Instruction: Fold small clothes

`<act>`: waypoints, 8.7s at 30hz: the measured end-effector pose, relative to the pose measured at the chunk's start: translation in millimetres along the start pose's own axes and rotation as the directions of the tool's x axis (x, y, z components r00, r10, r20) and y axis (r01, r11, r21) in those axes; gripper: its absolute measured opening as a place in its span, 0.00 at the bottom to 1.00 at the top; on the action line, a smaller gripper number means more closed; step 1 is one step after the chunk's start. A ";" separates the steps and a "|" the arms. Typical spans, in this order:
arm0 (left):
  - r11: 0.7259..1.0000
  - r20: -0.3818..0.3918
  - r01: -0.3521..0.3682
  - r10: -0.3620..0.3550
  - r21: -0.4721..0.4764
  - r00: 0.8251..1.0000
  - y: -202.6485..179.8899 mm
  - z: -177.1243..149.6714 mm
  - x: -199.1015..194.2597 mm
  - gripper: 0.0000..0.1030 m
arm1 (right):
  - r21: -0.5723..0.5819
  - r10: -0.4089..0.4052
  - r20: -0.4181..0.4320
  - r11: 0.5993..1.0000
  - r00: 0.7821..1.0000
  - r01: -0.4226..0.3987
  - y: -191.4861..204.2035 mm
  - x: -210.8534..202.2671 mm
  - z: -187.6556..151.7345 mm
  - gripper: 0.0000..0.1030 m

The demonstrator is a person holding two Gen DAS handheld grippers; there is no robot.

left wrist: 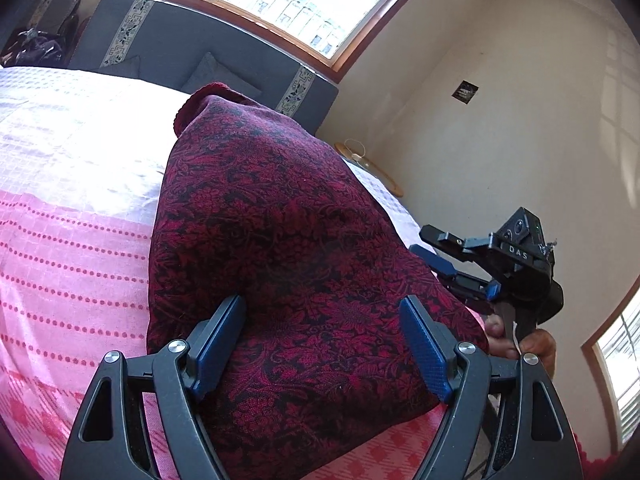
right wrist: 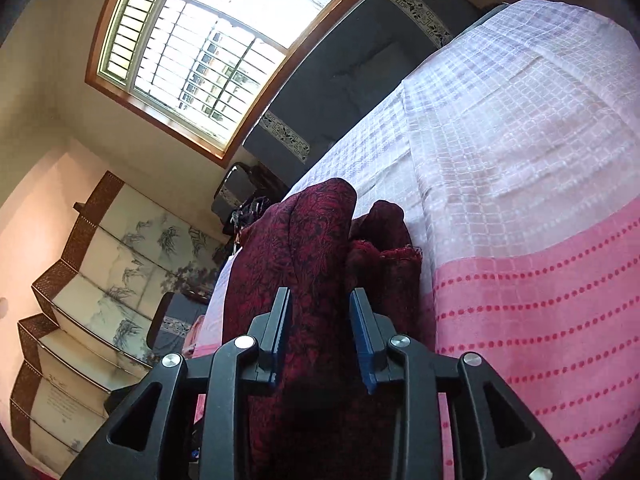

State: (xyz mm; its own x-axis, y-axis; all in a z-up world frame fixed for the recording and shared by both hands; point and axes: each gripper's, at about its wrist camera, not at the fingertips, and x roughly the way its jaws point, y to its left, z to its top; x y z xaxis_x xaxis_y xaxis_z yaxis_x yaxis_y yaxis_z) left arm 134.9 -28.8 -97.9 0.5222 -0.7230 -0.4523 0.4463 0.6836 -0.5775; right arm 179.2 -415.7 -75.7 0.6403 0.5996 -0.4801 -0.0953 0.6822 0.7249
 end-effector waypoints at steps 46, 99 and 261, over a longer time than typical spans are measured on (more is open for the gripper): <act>0.997 -0.033 -0.031 0.033 0.074 0.999 -4.9 -14.8 0.6 0.77 | -0.112 -0.223 0.084 0.966 0.971 0.232 -0.3 18.1 14.8 0.02; 0.987 -0.026 -0.088 0.093 0.135 0.995 -34.7 -30.1 13.8 0.82 | -0.414 -0.350 0.086 0.839 0.933 0.353 43.4 7.0 -104.4 0.11; 0.832 0.153 -0.354 0.319 0.427 0.935 -78.8 59.4 -122.2 0.57 | -0.199 0.134 0.006 0.971 0.991 -0.130 126.4 43.4 -6.3 0.35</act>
State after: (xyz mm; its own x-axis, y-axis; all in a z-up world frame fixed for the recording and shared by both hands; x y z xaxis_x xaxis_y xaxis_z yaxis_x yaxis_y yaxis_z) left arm 79.1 11.7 43.3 0.7422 -0.4426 -0.5032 0.4970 0.8672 -0.0298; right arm 190.2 -300.8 -8.0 0.6263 0.6832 -0.3755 -0.3276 0.6677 0.6685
